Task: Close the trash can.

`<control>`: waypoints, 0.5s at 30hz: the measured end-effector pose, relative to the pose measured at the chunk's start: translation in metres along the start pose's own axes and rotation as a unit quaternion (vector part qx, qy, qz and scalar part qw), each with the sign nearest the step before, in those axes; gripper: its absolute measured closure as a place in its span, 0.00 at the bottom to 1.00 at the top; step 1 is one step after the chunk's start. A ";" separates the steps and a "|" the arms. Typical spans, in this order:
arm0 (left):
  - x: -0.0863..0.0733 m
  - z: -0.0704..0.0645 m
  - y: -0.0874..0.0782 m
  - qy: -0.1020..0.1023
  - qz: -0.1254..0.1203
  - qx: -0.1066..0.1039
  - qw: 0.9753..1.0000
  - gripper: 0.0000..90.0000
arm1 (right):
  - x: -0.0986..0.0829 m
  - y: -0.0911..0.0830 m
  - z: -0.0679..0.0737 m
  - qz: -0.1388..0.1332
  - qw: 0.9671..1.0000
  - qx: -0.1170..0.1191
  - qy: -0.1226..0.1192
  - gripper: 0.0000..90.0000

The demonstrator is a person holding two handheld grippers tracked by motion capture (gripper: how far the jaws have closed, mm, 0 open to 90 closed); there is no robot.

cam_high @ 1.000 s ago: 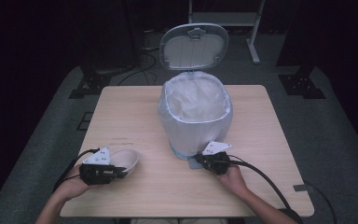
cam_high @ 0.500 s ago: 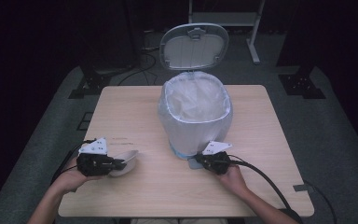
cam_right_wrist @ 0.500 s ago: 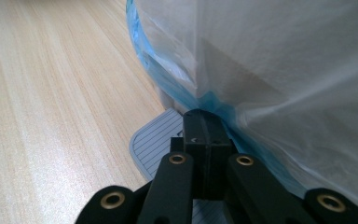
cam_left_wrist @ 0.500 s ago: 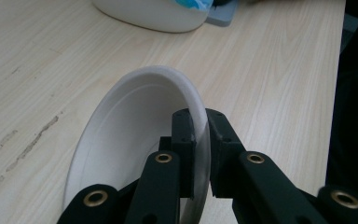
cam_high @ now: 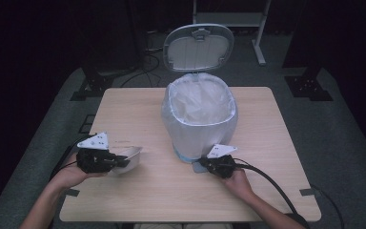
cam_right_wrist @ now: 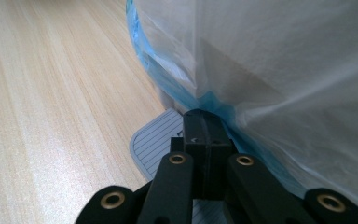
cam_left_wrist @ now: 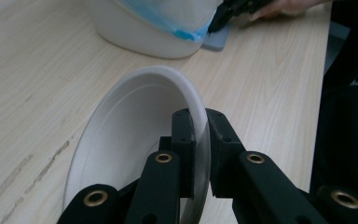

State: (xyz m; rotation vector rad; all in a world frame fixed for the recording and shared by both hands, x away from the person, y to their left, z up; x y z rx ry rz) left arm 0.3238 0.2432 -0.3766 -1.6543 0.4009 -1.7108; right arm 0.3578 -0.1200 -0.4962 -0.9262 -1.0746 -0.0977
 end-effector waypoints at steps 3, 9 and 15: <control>0.008 0.001 -0.004 0.003 -0.003 0.001 1.000 0.92 | 0.000 0.000 0.000 0.001 1.000 0.000 -0.001 1.00; 0.022 0.004 -0.012 0.014 -0.007 0.005 1.000 0.92 | 0.000 0.000 0.000 0.000 1.000 0.001 0.000 1.00; 0.034 0.006 -0.019 0.024 -0.008 0.007 1.000 0.92 | 0.000 0.000 0.000 -0.001 1.000 0.002 0.000 1.00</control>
Point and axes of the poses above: each handheld gripper's, and its own axes: y roughly forward along the jaws, x roughly out of its top, z roughly to its left, the point moved 3 cm from there along y, roughly forward along the jaws, and after that the axes turned 14 degrees about y, right-handed, at the moved point
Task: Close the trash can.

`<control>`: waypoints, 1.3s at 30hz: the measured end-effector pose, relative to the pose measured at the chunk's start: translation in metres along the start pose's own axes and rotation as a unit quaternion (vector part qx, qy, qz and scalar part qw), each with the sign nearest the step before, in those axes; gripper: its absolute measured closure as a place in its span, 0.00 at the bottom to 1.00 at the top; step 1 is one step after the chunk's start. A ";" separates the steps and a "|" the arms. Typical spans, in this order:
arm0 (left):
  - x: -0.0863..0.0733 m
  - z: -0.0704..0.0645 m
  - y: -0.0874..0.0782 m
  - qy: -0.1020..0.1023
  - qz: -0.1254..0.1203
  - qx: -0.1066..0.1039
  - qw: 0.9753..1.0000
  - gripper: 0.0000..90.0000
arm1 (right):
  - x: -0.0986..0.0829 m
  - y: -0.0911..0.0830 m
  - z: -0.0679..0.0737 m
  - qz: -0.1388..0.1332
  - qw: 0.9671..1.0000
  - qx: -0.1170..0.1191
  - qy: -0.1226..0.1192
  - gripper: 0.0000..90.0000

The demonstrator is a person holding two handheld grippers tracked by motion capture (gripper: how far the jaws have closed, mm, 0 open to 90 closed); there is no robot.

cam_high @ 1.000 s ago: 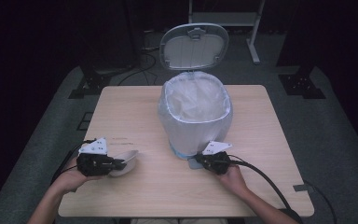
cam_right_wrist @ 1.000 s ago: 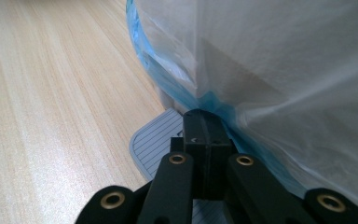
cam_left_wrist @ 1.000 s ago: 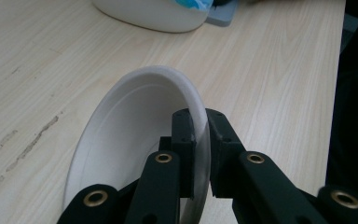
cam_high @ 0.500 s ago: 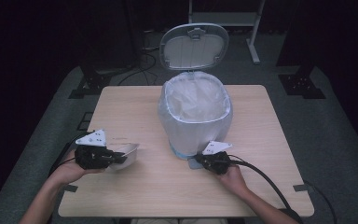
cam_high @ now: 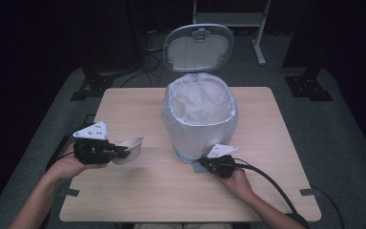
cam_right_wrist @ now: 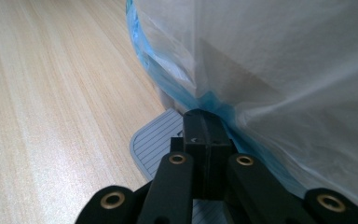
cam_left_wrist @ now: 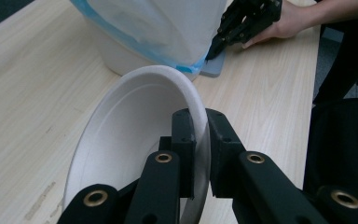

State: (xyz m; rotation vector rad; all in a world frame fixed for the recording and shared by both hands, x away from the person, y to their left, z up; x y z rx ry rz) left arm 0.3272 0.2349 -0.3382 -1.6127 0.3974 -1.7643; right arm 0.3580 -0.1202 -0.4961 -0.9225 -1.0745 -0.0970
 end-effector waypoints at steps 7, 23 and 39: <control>0.010 0.004 -0.007 0.004 -0.009 0.006 1.000 0.92 | 0.000 0.000 0.000 0.000 1.000 -0.001 -0.001 1.00; 0.029 0.011 -0.023 0.010 -0.010 0.020 1.000 0.92 | 0.000 0.000 0.000 0.001 1.000 -0.001 -0.001 1.00; 0.047 0.015 -0.036 0.018 -0.009 0.030 0.999 0.92 | 0.000 0.000 0.000 0.000 1.000 0.001 0.002 1.00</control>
Point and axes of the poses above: each handheld gripper's, and its own axes: y roughly forward along the jaws, x roughly out of its top, z roughly to its left, the point moved 3 cm from there along y, roughly forward along the jaws, and after that the axes turned 14 degrees about y, right-handed, at the moved point
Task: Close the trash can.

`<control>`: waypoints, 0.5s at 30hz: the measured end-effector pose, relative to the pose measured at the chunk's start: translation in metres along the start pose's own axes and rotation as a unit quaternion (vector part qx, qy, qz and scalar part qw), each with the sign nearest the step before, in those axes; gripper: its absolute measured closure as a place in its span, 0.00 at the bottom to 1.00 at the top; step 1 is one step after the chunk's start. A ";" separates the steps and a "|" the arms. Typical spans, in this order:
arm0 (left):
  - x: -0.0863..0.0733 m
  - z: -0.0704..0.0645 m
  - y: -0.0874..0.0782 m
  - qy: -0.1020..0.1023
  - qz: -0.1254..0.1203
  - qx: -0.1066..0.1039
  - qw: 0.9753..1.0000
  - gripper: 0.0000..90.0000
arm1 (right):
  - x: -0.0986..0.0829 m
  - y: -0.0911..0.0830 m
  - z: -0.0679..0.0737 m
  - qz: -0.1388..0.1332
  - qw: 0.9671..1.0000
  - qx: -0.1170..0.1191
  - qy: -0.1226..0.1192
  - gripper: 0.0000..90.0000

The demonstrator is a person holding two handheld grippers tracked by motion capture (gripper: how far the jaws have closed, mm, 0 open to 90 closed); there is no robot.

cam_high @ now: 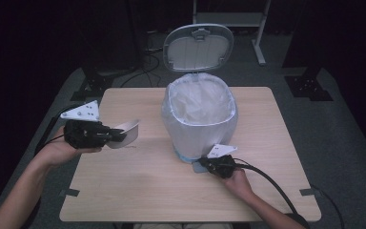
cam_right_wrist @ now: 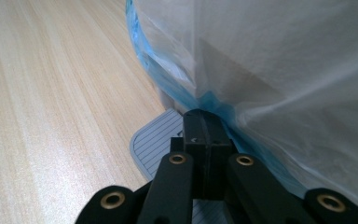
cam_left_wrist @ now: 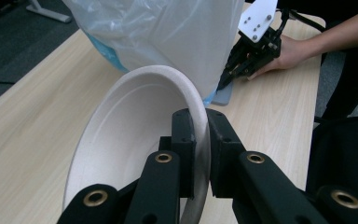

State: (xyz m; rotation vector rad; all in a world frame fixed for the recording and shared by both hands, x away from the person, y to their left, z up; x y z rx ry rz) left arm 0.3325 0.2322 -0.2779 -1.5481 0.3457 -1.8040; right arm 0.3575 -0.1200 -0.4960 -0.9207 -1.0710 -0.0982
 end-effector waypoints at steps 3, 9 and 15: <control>0.003 0.001 0.000 0.002 0.000 -0.001 1.000 0.92 | 0.000 0.000 0.000 0.001 1.000 0.001 0.001 1.00; 0.012 0.003 -0.003 0.006 -0.002 0.000 1.000 0.92 | 0.000 0.000 0.000 0.001 1.000 0.000 0.000 1.00; 0.020 0.009 -0.007 0.004 -0.010 0.003 1.000 0.92 | 0.000 0.000 0.000 0.000 1.000 0.001 0.001 1.00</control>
Point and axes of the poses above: each handheld gripper's, and its own axes: y roughly forward along the jaws, x roughly out of its top, z roughly to its left, the point moved 3 cm from there along y, roughly forward along the jaws, and after that the axes turned 14 degrees about y, right-handed, at the moved point
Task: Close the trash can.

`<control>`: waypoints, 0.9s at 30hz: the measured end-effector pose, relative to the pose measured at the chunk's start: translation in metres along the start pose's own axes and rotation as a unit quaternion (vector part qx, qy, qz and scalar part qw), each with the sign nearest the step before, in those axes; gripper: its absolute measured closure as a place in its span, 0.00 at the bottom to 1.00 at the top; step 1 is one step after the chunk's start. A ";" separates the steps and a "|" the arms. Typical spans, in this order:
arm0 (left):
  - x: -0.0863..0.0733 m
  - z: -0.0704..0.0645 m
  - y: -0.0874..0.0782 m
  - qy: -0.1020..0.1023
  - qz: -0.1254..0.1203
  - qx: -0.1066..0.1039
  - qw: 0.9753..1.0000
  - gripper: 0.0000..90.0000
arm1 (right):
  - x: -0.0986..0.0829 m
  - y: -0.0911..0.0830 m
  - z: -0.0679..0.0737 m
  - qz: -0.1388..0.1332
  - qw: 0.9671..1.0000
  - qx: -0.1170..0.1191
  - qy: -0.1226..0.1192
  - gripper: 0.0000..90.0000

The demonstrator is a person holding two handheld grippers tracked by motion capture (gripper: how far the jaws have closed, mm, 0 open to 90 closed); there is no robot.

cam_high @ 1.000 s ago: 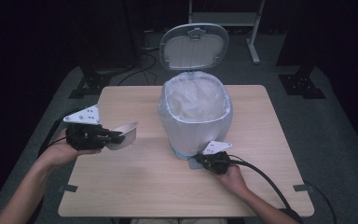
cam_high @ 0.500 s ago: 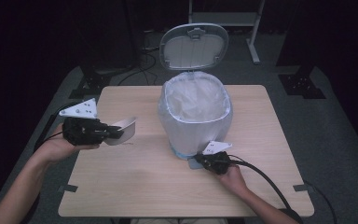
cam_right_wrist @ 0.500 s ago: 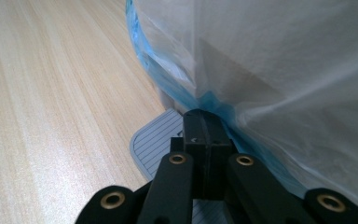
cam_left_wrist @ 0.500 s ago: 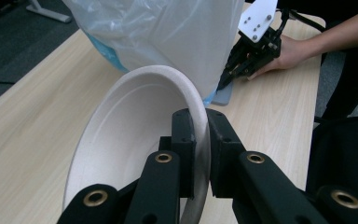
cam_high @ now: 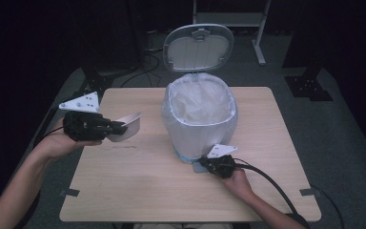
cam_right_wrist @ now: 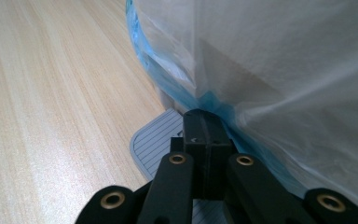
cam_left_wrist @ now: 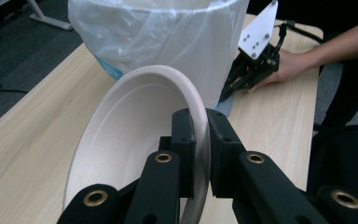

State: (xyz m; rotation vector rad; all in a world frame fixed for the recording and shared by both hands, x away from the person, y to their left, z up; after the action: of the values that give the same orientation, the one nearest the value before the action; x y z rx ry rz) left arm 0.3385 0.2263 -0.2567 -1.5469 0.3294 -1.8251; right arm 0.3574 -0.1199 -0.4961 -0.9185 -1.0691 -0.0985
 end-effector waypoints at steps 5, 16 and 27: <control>0.007 0.002 -0.001 0.003 0.001 0.000 1.000 0.92 | 0.000 0.000 0.000 0.000 1.000 0.000 0.000 1.00; 0.034 0.011 -0.004 0.021 -0.001 0.000 1.000 0.92 | 0.000 0.000 0.000 0.000 1.000 0.001 -0.001 1.00; 0.050 0.016 -0.001 0.035 0.002 -0.004 0.999 0.92 | 0.000 0.000 0.000 -0.001 1.000 -0.001 -0.001 1.00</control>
State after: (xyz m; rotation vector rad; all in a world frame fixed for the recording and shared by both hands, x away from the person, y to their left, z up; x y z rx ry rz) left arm 0.3518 0.1982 -0.2143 -1.4879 0.3732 -1.8803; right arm 0.3577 -0.1200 -0.4962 -0.9187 -1.0708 -0.1000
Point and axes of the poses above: each handheld gripper's, and its own axes: y roughly forward along the jaws, x roughly out of its top, z roughly to its left, the point moved 3 cm from there along y, roughly forward along the jaws, and after that the axes turned 14 degrees about y, right-handed, at the moved point
